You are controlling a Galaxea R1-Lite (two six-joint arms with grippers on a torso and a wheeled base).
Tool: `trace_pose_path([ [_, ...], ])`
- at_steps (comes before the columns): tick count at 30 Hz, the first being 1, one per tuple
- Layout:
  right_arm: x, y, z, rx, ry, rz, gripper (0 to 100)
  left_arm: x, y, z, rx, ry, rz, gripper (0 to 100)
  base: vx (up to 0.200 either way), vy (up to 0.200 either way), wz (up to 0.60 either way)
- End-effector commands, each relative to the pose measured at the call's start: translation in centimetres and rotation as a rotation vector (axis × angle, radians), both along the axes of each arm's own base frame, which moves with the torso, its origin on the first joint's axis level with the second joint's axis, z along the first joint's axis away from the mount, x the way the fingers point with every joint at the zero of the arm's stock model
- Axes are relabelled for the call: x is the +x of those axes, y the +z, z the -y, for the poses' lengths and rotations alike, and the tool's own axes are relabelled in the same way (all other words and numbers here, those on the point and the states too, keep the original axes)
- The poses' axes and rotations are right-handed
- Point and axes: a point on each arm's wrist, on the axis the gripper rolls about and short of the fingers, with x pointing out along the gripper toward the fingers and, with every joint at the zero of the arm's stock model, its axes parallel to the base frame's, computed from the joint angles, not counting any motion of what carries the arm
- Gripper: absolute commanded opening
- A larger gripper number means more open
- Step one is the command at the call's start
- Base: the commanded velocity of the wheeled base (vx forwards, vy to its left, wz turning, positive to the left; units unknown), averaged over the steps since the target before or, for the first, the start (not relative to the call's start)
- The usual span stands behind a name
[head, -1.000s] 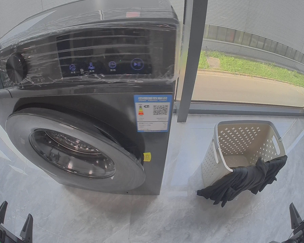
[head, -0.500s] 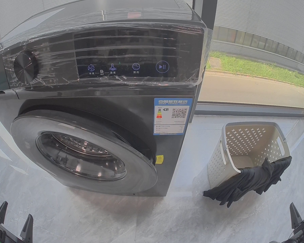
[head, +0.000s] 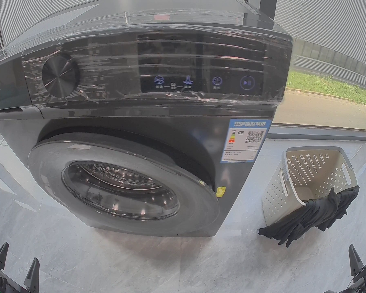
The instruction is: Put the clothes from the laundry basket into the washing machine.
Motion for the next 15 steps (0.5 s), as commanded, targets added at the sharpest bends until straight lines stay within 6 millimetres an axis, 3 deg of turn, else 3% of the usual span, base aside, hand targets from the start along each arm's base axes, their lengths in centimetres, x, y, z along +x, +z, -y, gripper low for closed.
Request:
trace_pose_path([
  [1,0.01,-0.53,0.00,0.000,0.001,-0.002,100,-0.02,-0.48,0.00,0.003,0.000,0.003,100,0.000,0.000,0.00],
  [8,0.01,-0.53,0.00,0.000,0.001,-0.002,100,-0.02,-0.48,0.00,0.003,0.000,0.003,100,0.000,0.000,0.00],
  [15,0.01,-0.53,0.00,0.000,0.001,-0.002,100,-0.02,-0.48,0.00,-0.006,0.000,0.003,100,0.000,0.200,0.00],
])
